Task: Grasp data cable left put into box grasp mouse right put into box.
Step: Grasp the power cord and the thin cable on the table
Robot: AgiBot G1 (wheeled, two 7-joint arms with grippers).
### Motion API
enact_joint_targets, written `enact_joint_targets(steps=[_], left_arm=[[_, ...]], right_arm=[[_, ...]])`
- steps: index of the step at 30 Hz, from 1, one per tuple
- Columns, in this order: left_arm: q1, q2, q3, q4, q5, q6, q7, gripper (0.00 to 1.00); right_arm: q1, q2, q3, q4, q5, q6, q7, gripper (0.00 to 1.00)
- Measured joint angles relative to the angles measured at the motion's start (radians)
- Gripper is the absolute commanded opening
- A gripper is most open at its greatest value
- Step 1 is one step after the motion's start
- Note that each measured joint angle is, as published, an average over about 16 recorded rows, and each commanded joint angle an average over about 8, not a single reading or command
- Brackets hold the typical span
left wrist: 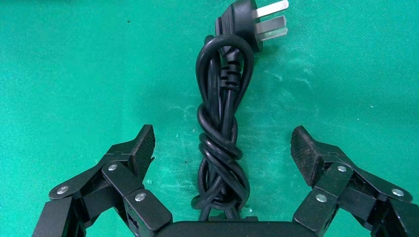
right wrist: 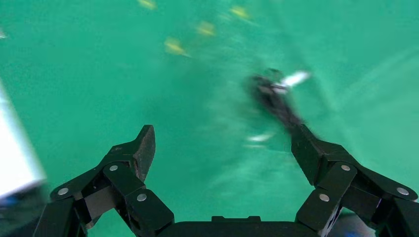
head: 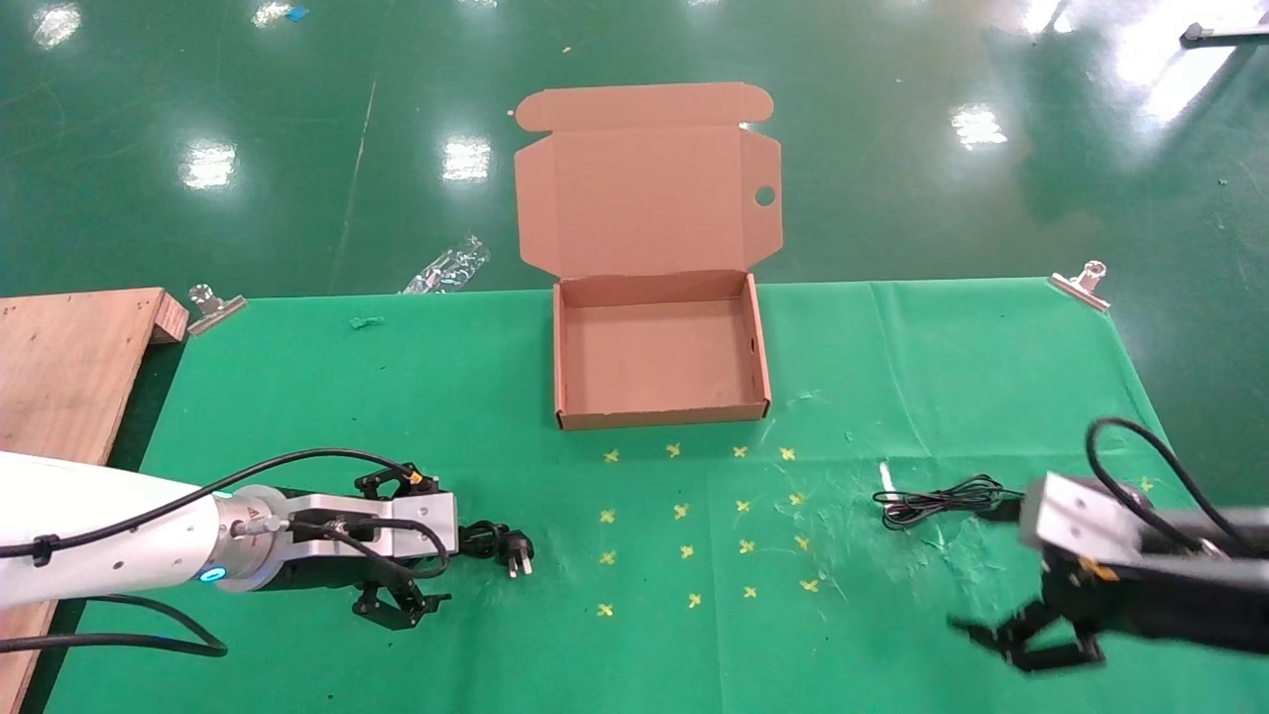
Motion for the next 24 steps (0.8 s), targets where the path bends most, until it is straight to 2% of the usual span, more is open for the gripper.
enact_joint_targets(steps=[8,16,17,18,19,24], left_arm=[[0.0,0.0,0.0,0.0,0.0,0.0,0.0,1.0],[0.0,0.0,0.0,0.0,0.0,0.0,0.0,1.0],[0.0,0.0,0.0,0.0,0.0,0.0,0.0,0.97],[0.0,0.0,0.0,0.0,0.0,0.0,0.0,0.86],[0.0,0.0,0.0,0.0,0.001,0.0,0.0,0.74],[0.0,0.0,0.0,0.0,0.001,0.0,0.0,0.11]], right_arm=[[0.118,-0.134,-0.052,-0.239,-0.155,0.048,-0.111,1.0],[0.23,-0.245,-0.08,-0.487,-0.211,0.057,-0.241,1.0],[0.24,-0.255,-0.082,-0.511,-0.214,0.057,-0.253,1.0],[0.249,-0.263,-0.083,-0.532,-0.215,0.058,-0.264,0.99],[0.256,-0.271,-0.084,-0.551,-0.217,0.058,-0.275,0.9],[0.279,-0.294,-0.087,-0.609,-0.219,0.058,-0.307,0.28]])
